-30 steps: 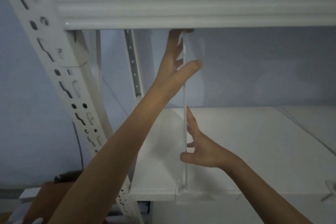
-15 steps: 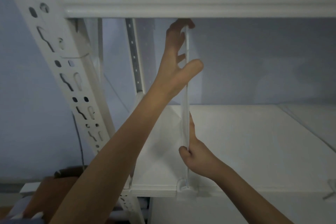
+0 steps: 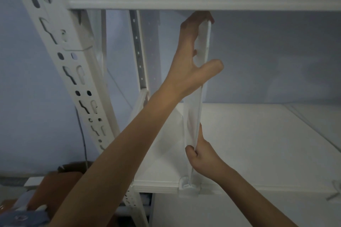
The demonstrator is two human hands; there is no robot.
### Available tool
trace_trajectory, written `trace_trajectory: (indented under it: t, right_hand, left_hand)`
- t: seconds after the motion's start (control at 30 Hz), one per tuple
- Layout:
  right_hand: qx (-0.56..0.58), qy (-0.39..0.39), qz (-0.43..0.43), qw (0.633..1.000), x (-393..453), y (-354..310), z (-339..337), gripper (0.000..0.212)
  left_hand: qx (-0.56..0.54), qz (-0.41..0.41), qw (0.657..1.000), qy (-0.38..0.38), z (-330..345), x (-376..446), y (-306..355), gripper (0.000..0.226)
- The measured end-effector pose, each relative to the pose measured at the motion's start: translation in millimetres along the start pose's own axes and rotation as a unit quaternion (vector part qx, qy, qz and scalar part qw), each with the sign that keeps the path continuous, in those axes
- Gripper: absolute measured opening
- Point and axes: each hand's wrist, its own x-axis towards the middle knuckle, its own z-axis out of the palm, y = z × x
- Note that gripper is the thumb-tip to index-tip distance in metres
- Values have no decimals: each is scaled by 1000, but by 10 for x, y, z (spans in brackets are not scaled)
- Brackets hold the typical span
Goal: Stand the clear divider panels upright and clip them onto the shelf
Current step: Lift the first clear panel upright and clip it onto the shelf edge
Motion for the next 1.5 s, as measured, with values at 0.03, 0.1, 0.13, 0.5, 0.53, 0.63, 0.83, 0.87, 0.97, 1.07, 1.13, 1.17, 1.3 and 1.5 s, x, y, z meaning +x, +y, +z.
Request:
trace_trajectory:
  t: [0.03,0.1,0.13,0.5,0.53,0.63,0.83,0.87,0.97,1.07,1.13,1.17,1.3,1.5]
  right_hand:
    - [1,1,3,1000,0,4,3,76]
    - [-2,3,1,1000,13,23,9,76]
    - [-3,4,-1,1000,22,33,14,76]
    - [-2,11,-19,1000,26,177,91,75]
    - [-3,8,-22,1000,31,186,95,76]
    - [34,-10,-37,999,27,234,36,84]
    - [130,-36,-64,989,87,348,-313,108]
    - [137,-39,-66,988,92,360,-314,108]
    - [159,-39,-75,984,107,415,-252,104]
    - [165,-42,-85,982,111,439,-220,100]
    - [169,-46,-87,981,111,437,-217,101]
    - [173,-44,-86,980,107,434,-216,102]
    - [219,-58,-66,972,-2,499,-300,92]
    - [469,-51,130,872,-551,931,-195,81]
  left_hand:
    - [2,0,1000,2,3,0,-1,57]
    - [6,-3,1000,8,5,-7,5,58]
    - [6,-6,1000,9,4,-8,11,58]
    - [12,14,1000,-6,-11,-154,57,55]
    - [12,9,1000,-8,-22,-154,54,55]
    - [6,1,1000,-20,-45,-152,27,56]
    - [-3,4,1000,-30,-25,-96,-61,57]
    - [-5,7,999,-32,-20,-100,-74,57]
    - [3,25,999,-42,-35,-101,-62,56]
    - [9,36,998,-49,-62,-99,-31,57]
    - [4,27,998,-51,-70,-128,-32,59]
    - [-4,24,998,-55,-66,-144,-28,59]
    - [-2,20,998,-62,-73,-97,21,64]
    - [-218,-199,955,-18,-189,-821,-567,99]
